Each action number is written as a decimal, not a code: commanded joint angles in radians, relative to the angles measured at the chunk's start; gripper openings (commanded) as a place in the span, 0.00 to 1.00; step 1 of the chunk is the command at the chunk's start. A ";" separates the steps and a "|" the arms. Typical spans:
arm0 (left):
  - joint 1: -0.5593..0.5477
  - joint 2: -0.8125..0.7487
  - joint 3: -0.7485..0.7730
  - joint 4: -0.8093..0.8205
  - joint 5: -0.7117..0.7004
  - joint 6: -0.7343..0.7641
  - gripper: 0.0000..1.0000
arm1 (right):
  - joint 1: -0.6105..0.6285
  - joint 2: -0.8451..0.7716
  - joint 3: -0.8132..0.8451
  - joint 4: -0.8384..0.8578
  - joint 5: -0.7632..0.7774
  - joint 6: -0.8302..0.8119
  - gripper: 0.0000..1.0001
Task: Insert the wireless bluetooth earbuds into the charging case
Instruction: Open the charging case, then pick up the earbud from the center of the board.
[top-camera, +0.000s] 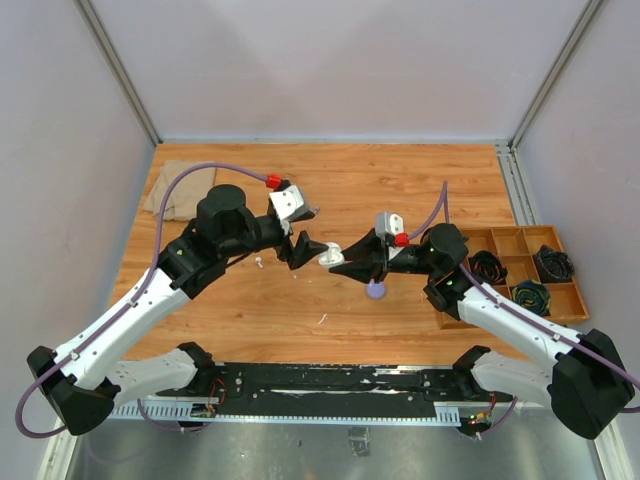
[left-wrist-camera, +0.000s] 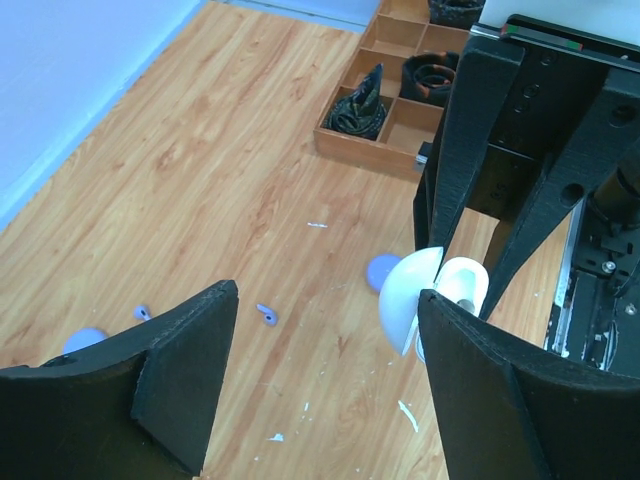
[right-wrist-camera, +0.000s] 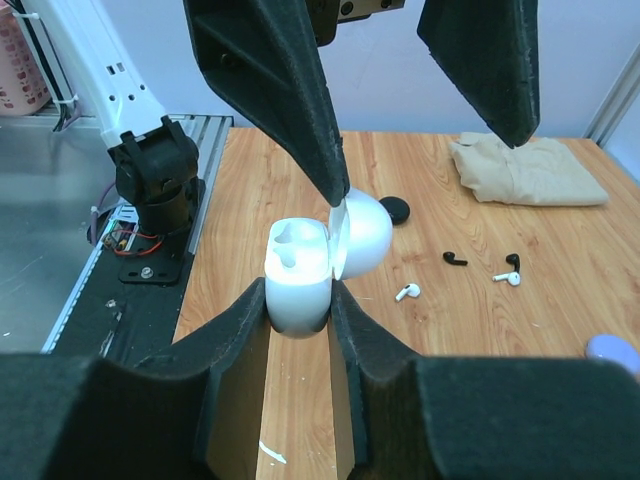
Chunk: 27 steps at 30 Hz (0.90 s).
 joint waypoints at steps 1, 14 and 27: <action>-0.004 -0.018 0.005 0.037 -0.035 -0.011 0.79 | -0.034 -0.014 -0.018 0.013 0.003 -0.011 0.04; -0.004 -0.042 -0.066 0.065 -0.263 -0.226 0.83 | -0.044 -0.012 -0.103 -0.004 0.214 -0.075 0.05; -0.001 0.036 -0.134 -0.116 -0.733 -0.570 0.83 | -0.042 -0.020 -0.282 0.199 0.403 -0.060 0.05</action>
